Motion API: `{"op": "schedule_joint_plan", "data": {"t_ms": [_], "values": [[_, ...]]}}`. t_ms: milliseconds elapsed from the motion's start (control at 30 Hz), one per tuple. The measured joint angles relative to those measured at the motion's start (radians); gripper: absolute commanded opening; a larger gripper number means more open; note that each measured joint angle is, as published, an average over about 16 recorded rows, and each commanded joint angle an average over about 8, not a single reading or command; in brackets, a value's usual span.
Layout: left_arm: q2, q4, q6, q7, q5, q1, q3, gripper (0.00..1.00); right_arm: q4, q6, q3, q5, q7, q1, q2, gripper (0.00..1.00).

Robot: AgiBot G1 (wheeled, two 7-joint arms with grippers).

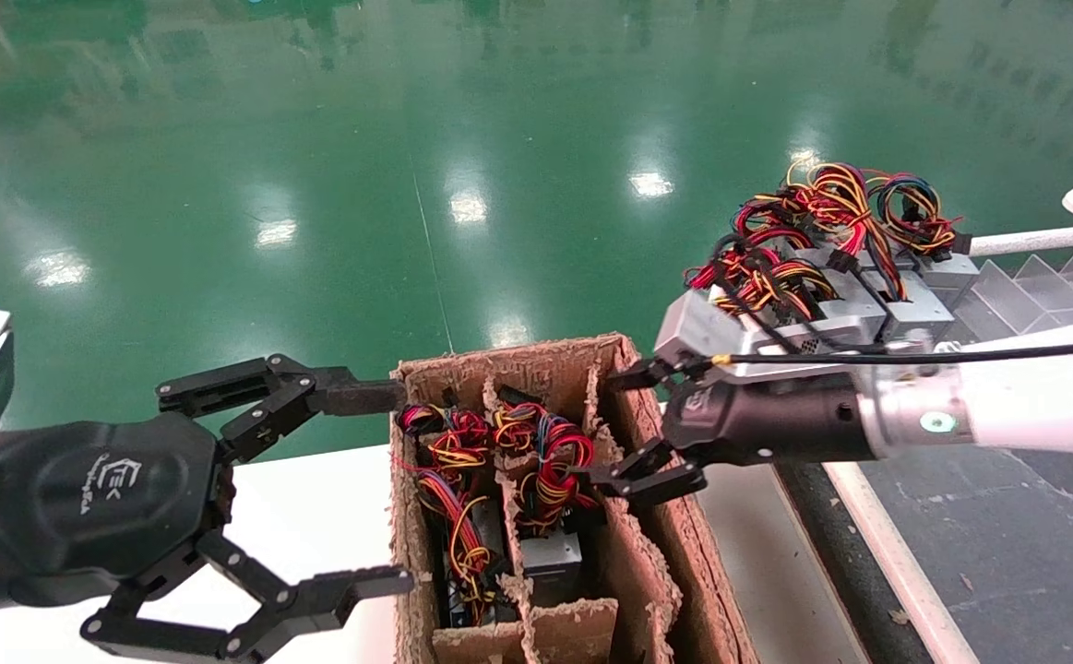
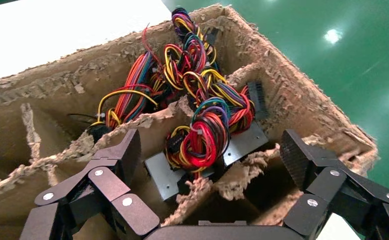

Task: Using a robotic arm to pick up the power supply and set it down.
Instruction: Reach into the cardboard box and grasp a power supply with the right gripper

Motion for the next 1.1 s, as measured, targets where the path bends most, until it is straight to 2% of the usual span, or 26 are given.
{"op": "schedule_joint_plan", "data": {"t_ms": [200, 433, 1100], "values": [[0.0, 0.0, 0.0, 0.0, 0.0, 0.0, 0.0, 1.0, -0.144, -0.007, -0.022, -0.027, -0.076, 0.048, -0.073, 0.0], [0.0, 0.0, 0.0, 0.0, 0.0, 0.0, 0.0, 1.0, -0.252, 0.0, -0.034, -0.044, -0.158, 0.075, -0.127, 0.0], [0.0, 0.0, 0.0, 0.001, -0.001, 0.0, 0.001, 1.0, -0.386, -0.015, -0.046, -0.055, -0.265, 0.101, -0.183, 0.0]]}}
